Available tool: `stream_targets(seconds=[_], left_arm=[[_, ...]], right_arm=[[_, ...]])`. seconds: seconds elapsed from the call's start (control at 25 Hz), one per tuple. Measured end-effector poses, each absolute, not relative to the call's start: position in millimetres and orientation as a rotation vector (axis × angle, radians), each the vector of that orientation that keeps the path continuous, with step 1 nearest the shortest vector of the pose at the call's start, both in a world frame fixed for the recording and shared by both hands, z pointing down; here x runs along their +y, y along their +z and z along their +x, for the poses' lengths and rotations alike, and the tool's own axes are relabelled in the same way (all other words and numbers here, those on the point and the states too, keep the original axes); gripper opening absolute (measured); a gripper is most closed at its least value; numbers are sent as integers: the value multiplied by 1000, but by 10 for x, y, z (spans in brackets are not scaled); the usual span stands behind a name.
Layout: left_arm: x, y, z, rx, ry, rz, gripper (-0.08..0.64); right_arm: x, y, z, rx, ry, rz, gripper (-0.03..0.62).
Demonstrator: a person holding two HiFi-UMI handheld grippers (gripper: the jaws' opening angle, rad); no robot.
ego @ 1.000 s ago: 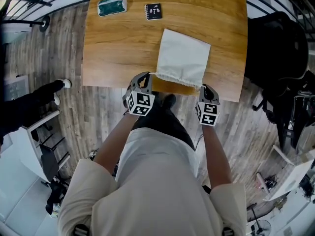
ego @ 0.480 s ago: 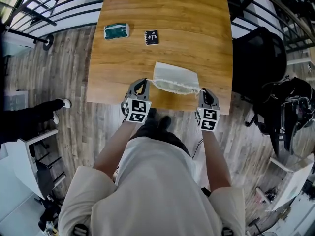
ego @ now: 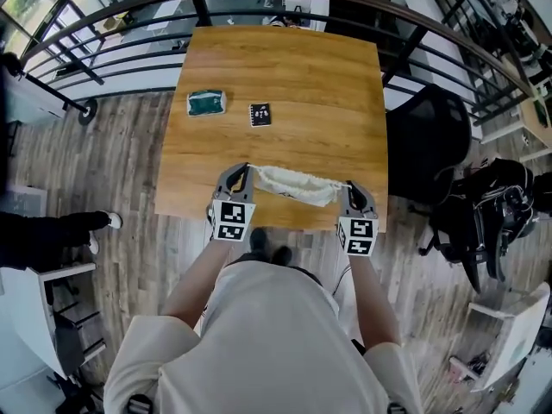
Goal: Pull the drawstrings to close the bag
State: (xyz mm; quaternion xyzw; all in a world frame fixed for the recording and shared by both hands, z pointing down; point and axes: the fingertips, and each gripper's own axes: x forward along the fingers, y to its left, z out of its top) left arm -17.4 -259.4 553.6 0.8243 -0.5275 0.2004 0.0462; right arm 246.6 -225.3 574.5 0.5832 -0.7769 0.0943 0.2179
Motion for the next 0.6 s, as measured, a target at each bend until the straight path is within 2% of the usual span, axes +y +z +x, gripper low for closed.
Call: stream_targets(seconds=[0.6], left_arm=[[-2830, 4757, -255, -1720, 375, 2571, -6]], right_arm=[[-2514, 5012, 2648, -2127, 97, 1751, 3]])
